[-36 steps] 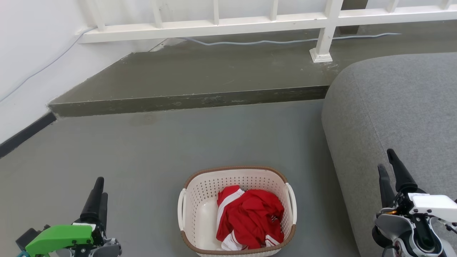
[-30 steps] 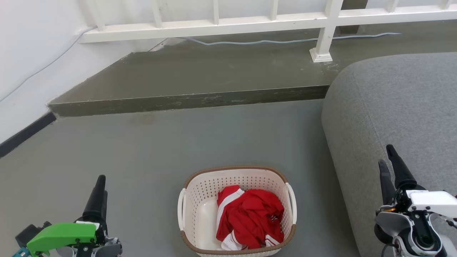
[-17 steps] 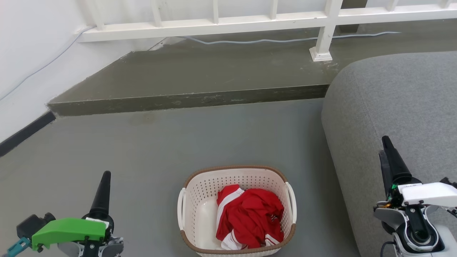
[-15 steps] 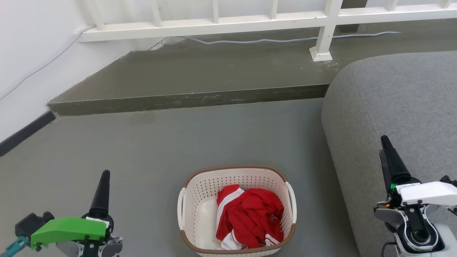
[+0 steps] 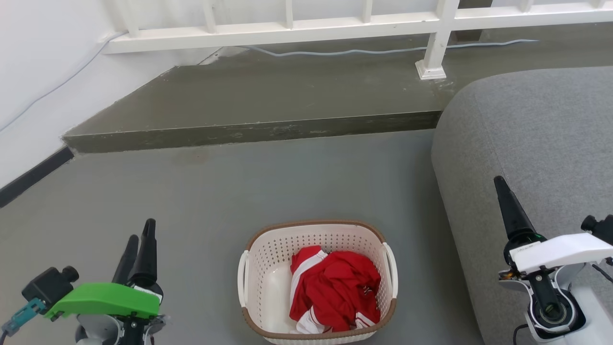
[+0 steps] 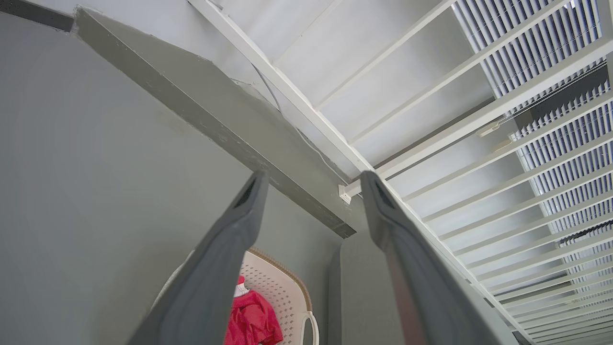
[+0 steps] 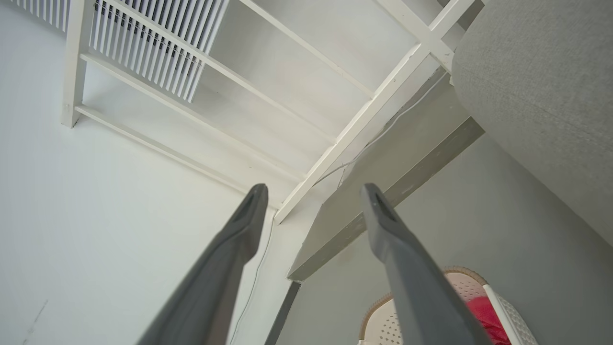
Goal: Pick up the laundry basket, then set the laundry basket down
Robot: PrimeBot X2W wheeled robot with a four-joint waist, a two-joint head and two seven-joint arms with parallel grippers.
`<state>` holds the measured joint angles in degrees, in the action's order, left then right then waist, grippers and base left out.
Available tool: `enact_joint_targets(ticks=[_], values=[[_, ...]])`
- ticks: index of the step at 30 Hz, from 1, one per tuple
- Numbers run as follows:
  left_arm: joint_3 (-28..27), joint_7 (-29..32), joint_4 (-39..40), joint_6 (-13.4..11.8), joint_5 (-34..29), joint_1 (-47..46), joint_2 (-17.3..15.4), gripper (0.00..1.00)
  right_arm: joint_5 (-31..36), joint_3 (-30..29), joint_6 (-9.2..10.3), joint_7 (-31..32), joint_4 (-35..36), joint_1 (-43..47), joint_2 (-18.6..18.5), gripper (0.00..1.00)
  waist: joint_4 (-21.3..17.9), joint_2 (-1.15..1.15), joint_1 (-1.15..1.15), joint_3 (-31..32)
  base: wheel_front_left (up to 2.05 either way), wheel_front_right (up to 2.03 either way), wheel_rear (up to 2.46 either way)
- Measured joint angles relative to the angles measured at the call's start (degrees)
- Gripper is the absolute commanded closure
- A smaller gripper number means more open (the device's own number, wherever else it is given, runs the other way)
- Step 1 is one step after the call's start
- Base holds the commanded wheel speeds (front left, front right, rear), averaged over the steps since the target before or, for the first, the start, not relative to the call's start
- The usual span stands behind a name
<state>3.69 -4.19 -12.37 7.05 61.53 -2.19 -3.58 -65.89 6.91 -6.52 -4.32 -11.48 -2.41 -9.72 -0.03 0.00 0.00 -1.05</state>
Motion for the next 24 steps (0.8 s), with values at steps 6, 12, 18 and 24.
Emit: enact_joint_targets(ticks=[6,12,18,24], values=[[0.1,-1.2,0.9,-0.4,-7.4,-0.2,-0.5,0.0,6.0,1.4,0.0,-1.1,-0.4,-0.8,-1.0,0.0,0.0,0.0,0.0,-0.2,0.0,0.0,0.0],[0.5,-2.2,1.6,-1.1,-13.8,-0.2,-0.3,0.0,11.1,1.8,0.62,-2.3,-0.6,-1.3,-1.1,0.0,-0.1,0.0,0.0,-0.4,0.0,0.0,0.0],[0.9,-3.6,2.1,-1.5,-18.4,-0.2,0.4,0.0,15.5,2.2,1.16,-3.3,-0.6,-2.1,-1.1,0.0,-0.1,0.0,0.0,-0.5,0.0,0.0,0.0],[1.2,-4.7,2.6,-1.5,-23.3,-0.2,0.6,0.0,20.2,2.7,1.18,-4.4,-0.6,-2.1,-1.0,0.0,-0.1,0.0,0.0,-0.6,0.0,0.0,0.0]])
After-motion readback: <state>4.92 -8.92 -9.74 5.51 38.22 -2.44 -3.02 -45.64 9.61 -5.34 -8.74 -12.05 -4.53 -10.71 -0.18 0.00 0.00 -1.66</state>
